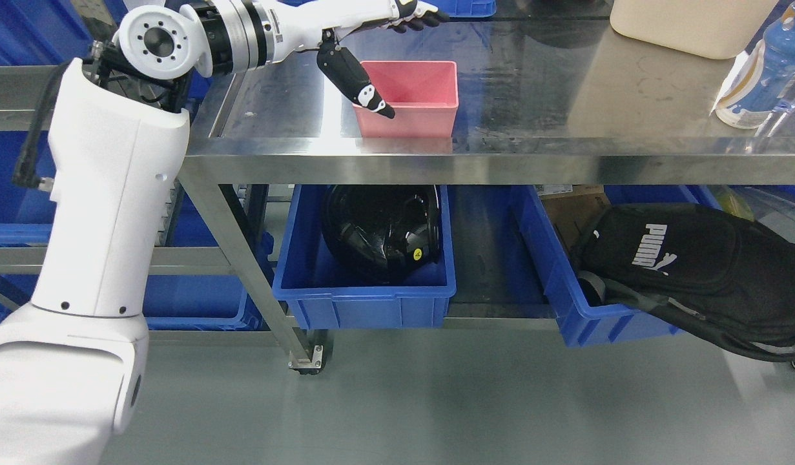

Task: Place storage box into left shelf container
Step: 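Grasp the pink box's rim with the left hand and lift it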

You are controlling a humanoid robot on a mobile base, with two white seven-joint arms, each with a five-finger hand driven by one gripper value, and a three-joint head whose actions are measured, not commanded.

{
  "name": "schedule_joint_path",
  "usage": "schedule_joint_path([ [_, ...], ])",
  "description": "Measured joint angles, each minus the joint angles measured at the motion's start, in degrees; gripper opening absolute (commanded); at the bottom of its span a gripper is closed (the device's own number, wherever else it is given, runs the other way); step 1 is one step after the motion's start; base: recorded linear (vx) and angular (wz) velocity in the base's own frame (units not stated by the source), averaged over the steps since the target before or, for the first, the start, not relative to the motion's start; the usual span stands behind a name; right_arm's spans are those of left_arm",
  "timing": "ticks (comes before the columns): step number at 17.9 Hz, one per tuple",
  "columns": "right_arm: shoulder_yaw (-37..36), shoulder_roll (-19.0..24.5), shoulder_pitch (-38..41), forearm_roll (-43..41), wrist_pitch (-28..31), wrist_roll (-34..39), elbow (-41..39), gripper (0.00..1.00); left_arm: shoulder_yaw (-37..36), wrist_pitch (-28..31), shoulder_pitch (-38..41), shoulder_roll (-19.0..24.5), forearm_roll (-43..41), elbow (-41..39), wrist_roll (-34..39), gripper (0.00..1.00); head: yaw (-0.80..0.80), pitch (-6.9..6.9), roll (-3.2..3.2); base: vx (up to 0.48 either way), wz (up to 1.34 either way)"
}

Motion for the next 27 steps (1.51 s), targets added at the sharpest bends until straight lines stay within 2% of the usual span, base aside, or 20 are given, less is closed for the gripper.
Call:
schedule_joint_path([
  [4, 0.00, 0.00, 0.00, 0.00, 0.00, 0.00, 0.00, 1.00, -1.24, -2.70, -1.23, -0.54, -3.57, 5.20, -0.33, 0.97, 0.00, 0.00, 0.00, 0.000, 0.00],
  [13, 0.00, 0.00, 0.00, 0.00, 0.01, 0.00, 0.00, 1.00, -2.15, -3.33, -2.52, -4.24, -9.46, 15.94, 4.15, 0.96, 0.00, 0.00, 0.00, 0.000, 0.00],
  [18, 0.00, 0.00, 0.00, 0.00, 0.01, 0.00, 0.00, 1.00, -2.54, -3.35, -2.77, -5.29, -11.43, 20.07, 6.10, 0.91, 0.00, 0.00, 0.00, 0.000, 0.00],
  [21, 0.00, 0.00, 0.00, 0.00, 0.01, 0.00, 0.00, 1.00, -2.73, -3.41, -2.86, -5.72, -11.91, 21.69, 7.14, 0.81, 0.00, 0.00, 0.00, 0.000, 0.00],
  [24, 0.00, 0.00, 0.00, 0.00, 0.01, 0.00, 0.00, 1.00, -2.78, -3.47, -2.89, -5.99, -12.12, 22.77, 8.29, 0.64, 0.00, 0.00, 0.00, 0.000, 0.00],
  [25, 0.00, 0.00, 0.00, 0.00, 0.01, 0.00, 0.00, 1.00, -2.77, -3.48, -2.89, -6.06, -12.14, 23.07, 8.59, 0.56, 0.00, 0.00, 0.00, 0.000, 0.00],
  [27, 0.00, 0.00, 0.00, 0.00, 0.01, 0.00, 0.00, 1.00, -2.46, -3.48, -2.80, -6.22, -12.07, 23.76, 9.63, 0.30, 0.00, 0.00, 0.00, 0.000, 0.00],
])
